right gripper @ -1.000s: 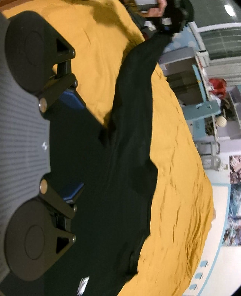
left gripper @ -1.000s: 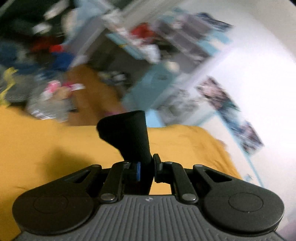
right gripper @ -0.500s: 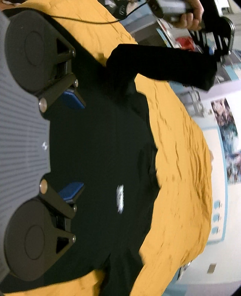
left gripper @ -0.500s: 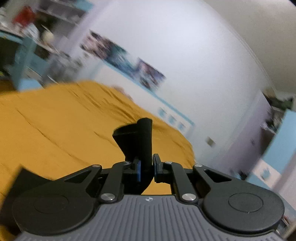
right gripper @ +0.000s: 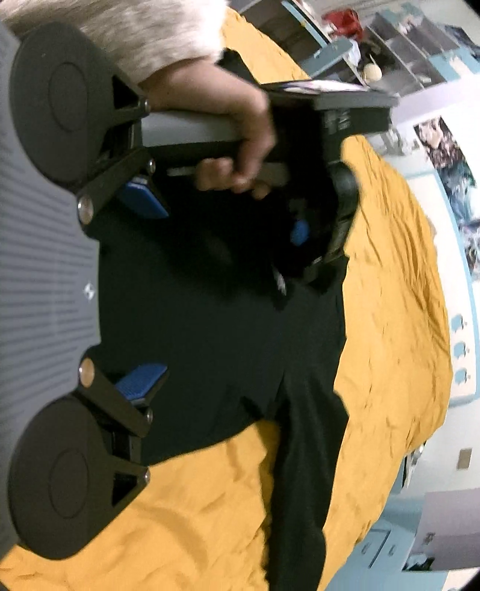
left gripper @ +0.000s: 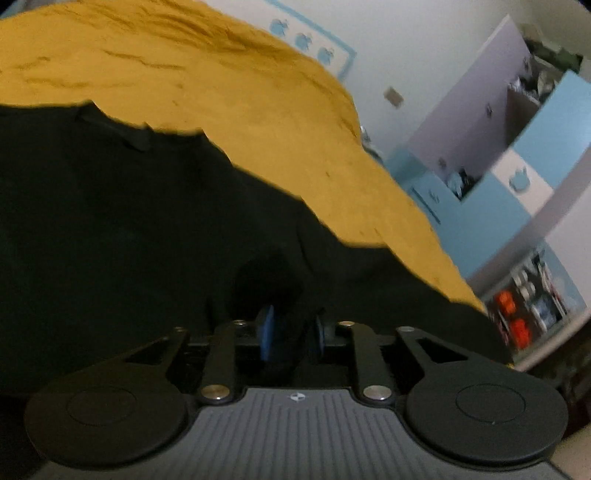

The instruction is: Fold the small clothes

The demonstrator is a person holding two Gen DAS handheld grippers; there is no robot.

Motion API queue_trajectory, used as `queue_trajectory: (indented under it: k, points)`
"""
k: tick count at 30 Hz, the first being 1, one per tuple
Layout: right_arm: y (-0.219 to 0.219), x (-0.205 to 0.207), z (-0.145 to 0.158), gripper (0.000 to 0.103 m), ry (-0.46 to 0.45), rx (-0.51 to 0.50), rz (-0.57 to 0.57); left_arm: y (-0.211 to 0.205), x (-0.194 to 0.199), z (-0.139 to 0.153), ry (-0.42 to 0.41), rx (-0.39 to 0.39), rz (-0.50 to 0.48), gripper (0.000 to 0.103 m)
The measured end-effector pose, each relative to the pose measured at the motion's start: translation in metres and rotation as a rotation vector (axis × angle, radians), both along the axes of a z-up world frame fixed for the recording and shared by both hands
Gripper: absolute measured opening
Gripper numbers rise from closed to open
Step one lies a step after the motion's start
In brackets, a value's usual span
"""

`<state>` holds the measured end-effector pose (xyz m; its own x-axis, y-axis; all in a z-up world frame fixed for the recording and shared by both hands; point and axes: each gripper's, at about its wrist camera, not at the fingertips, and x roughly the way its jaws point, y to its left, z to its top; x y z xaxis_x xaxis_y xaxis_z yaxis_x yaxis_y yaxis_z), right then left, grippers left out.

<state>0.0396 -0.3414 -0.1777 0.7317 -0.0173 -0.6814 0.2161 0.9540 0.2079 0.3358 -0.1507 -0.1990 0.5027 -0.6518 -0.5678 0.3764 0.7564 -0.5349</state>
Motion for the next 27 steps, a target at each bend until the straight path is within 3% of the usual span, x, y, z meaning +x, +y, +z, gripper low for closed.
queue_trajectory:
  k: [3,6,7,10,15,18,21,23,27]
  points:
    - [-0.006,0.003,0.003,0.081,-0.022,-0.002,-0.012,0.024,-0.015,0.031,-0.046,-0.054,-0.032,0.03]
    - [-0.018,0.021,0.01,0.081,-0.066,0.04,-0.011,0.092,-0.023,0.07,-0.137,-0.124,0.02,0.046]
    - [-0.024,0.032,0.012,0.081,-0.087,0.064,-0.014,0.115,-0.024,0.079,-0.164,-0.123,0.05,0.051]
    - [-0.037,0.071,0.017,0.081,-0.12,0.114,-0.035,0.184,-0.027,0.094,-0.201,-0.098,0.114,0.053]
    - [-0.029,0.125,0.008,0.081,-0.086,0.093,-0.052,0.259,-0.045,0.083,-0.185,0.025,0.256,0.053]
    - [-0.036,0.143,-0.005,0.081,-0.083,0.103,-0.071,0.294,-0.054,0.059,-0.139,0.09,0.341,0.053]
    - [-0.048,0.163,-0.021,0.081,-0.093,0.137,-0.042,0.315,-0.058,0.048,-0.106,0.069,0.393,0.053]
    - [-0.055,0.177,-0.031,0.081,-0.092,0.152,-0.037,0.319,-0.059,0.047,-0.129,0.093,0.402,0.053]
    - [-0.073,0.201,-0.054,0.077,-0.062,0.329,-0.031,0.322,-0.071,0.045,-0.19,0.28,0.399,0.053]
